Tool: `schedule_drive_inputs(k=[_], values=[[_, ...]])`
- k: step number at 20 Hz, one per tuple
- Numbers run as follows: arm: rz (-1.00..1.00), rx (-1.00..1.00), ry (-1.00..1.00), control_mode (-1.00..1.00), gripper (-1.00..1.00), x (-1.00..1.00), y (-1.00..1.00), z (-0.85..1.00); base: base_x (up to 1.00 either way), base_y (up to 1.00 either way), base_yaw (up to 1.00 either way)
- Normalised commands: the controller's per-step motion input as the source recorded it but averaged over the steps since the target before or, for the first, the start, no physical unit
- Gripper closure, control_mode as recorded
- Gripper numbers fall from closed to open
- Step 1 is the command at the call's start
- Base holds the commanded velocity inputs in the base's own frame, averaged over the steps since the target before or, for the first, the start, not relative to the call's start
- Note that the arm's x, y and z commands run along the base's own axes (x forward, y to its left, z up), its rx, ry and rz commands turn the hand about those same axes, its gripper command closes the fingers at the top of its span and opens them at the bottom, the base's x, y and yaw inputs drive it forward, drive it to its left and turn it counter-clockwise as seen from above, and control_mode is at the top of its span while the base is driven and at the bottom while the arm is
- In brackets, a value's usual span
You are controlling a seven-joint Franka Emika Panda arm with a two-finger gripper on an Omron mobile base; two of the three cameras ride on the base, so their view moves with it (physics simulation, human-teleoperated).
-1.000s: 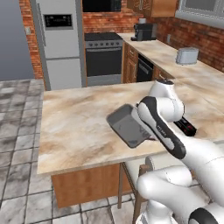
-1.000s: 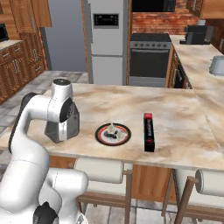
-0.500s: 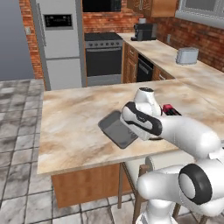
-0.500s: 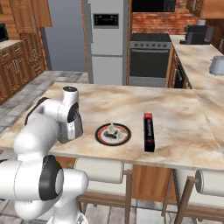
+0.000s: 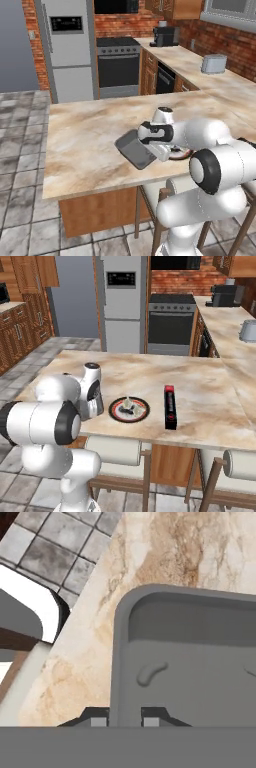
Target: Retrieve the tupperware and aluminum foil from the cabinet and place them on the dining counter near the plate with garlics to prepare for storing leftovers.
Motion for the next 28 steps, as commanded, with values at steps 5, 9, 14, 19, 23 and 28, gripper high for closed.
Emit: schedule_drive_inputs(k=[5, 9, 14, 19, 23, 28], values=[[0.0, 0.0, -0.05, -1.0, -1.0, 0.32, 0.0, -0.43, 0.0, 0.0, 0.0], [0.0, 0.0, -0.01, -1.0, -1.0, 0.02, 0.02, -0.01, 0.0, 0.0, 0.0], [0.0, 0.02, -0.07, -1.0, -1.0, -0.26, -0.19, 0.77, 0.0, 0.0, 0.0], [0.0, 0.0, -0.32, -1.0, -1.0, -0.95, -0.26, 0.82, 0.0, 0.0, 0.0], [0.0, -0.04, -0.66, -1.0, -1.0, -1.0, -0.22, 0.93, 0.0, 0.0, 0.0], [0.08, -0.12, -0.44, -1.0, -1.0, -1.0, -0.04, 0.84, 0.0, 0.0, 0.0]])
